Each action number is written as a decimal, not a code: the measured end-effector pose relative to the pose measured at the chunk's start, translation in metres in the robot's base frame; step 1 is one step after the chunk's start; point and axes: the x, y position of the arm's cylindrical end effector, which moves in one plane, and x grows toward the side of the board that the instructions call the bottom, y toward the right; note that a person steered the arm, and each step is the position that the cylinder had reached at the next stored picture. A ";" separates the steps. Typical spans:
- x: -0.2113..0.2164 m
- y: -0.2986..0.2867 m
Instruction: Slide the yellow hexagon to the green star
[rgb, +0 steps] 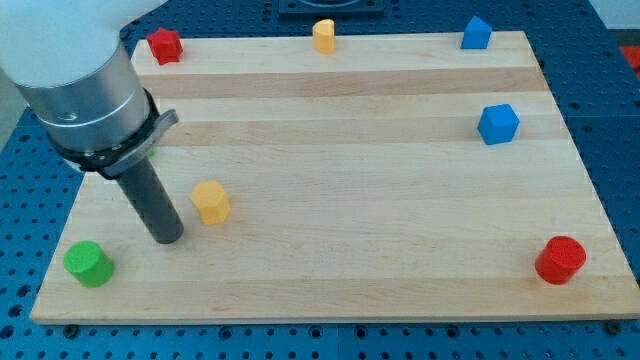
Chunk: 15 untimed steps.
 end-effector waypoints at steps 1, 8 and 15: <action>0.002 0.044; -0.025 0.054; -0.030 -0.049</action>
